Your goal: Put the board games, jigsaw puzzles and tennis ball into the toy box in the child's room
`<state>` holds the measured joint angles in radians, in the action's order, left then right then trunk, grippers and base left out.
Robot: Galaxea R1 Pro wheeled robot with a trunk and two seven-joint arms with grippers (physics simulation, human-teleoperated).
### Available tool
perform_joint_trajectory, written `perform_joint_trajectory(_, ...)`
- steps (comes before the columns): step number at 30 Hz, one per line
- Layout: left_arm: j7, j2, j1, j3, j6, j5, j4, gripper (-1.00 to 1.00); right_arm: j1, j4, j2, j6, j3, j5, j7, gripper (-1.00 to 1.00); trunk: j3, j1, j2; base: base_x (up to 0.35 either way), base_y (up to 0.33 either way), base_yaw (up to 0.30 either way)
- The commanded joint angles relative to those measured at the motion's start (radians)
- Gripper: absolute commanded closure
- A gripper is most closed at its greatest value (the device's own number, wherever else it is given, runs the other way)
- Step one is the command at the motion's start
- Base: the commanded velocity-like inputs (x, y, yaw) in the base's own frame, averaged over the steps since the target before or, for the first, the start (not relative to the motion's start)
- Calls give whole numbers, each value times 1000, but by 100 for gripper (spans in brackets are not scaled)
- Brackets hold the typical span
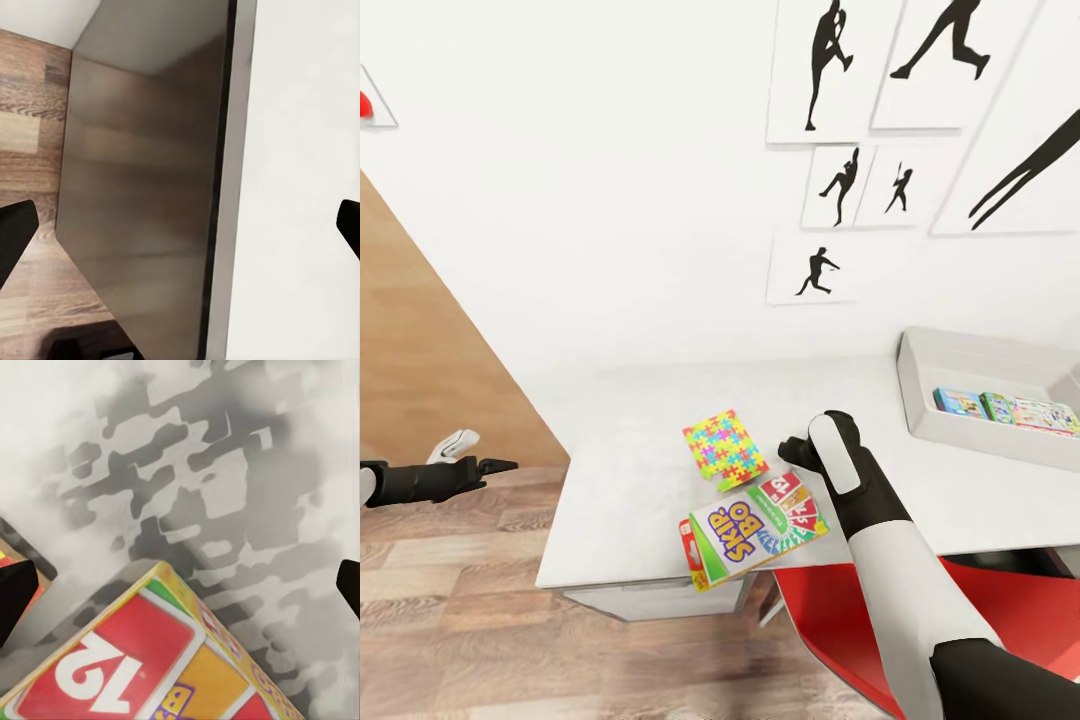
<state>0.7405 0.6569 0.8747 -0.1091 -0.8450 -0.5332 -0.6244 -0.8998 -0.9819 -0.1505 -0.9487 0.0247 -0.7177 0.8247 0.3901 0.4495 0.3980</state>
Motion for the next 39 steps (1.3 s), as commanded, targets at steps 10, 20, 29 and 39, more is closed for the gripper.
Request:
perform_joint_trajectory(10, 0, 1, 1, -4, -5, -5, 0, -100, -1, 3, 0, -2, 2, -9, 10, -100, 17, 1, 2, 0, 0, 0)
perform_joint_trajectory(20, 0, 1, 1, -4, -5, -6, 0, -100, -1, 3, 0, -1, 3, -9, 10, -100, 33, 1, 2, 0, 0, 0)
perform_joint_trajectory(29, 0, 1, 1, -3, -5, -5, 0, -100, 0, 3, 0, -1, 3, -9, 10, -100, 48, 1, 2, 0, 21, 0)
perform_joint_trajectory(39, 0, 1, 1, -3, -5, -5, 0, -100, 1, 3, 0, 3, 3, -9, 10, -100, 64, 1, 2, 0, 48, 0)
